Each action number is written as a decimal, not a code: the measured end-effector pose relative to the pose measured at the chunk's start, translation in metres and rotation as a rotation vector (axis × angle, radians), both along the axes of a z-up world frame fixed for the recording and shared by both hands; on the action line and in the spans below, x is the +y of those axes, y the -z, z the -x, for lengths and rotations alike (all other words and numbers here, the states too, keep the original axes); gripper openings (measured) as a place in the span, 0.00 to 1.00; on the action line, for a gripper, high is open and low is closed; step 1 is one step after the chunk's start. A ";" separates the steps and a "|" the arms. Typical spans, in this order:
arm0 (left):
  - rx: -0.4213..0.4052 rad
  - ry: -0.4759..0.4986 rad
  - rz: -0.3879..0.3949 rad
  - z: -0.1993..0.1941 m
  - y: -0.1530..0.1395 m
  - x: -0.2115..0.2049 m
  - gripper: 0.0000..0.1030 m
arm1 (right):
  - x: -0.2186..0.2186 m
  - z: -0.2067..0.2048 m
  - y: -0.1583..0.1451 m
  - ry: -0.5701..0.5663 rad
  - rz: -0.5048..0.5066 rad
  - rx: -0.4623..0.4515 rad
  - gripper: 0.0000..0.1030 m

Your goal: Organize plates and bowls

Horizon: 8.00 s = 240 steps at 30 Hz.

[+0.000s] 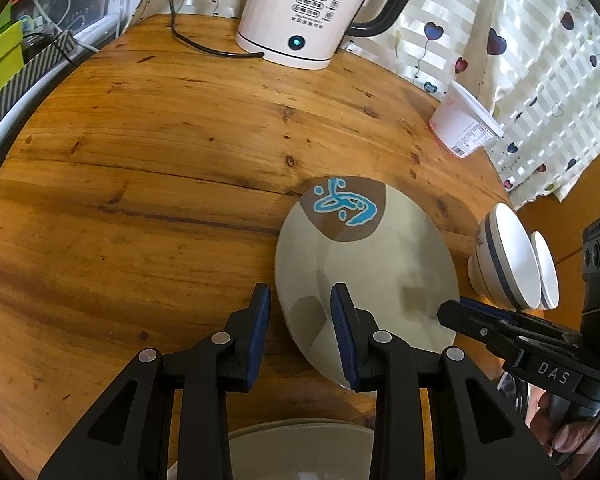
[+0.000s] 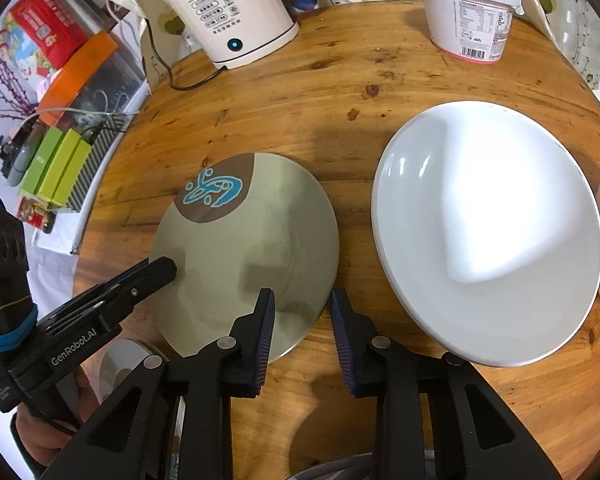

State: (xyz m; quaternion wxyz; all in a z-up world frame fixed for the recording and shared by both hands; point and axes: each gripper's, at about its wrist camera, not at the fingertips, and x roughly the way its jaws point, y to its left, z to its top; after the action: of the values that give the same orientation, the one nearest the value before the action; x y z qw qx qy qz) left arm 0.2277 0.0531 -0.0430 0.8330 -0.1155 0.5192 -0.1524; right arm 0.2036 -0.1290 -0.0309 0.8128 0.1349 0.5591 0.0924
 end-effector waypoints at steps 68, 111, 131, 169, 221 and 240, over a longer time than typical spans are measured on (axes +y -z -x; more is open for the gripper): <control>-0.114 -0.136 -0.008 0.121 -0.040 0.045 0.31 | 0.044 0.081 -0.042 -0.143 -0.028 -0.129 0.19; -0.112 -0.231 -0.078 0.186 -0.025 0.058 0.31 | 0.076 0.122 -0.020 -0.271 -0.022 -0.126 0.19; -0.122 -0.225 -0.133 0.189 -0.019 0.049 0.31 | 0.076 0.127 -0.014 -0.280 -0.008 -0.111 0.20; -0.168 -0.244 -0.098 0.191 -0.027 0.058 0.42 | 0.067 0.133 -0.029 -0.280 -0.028 -0.186 0.21; -0.246 -0.014 -0.112 0.205 -0.060 -0.045 0.42 | -0.050 0.216 -0.074 -0.123 0.018 -0.322 0.56; -0.228 0.072 -0.113 0.169 -0.061 -0.074 0.42 | -0.073 0.187 -0.062 -0.047 -0.003 -0.258 0.57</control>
State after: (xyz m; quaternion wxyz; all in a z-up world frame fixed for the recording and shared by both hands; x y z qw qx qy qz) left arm 0.0589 -0.0212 0.0179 0.8857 -0.0319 0.4328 -0.1648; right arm 0.0169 -0.2023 0.0315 0.8755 0.1100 0.4526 0.1286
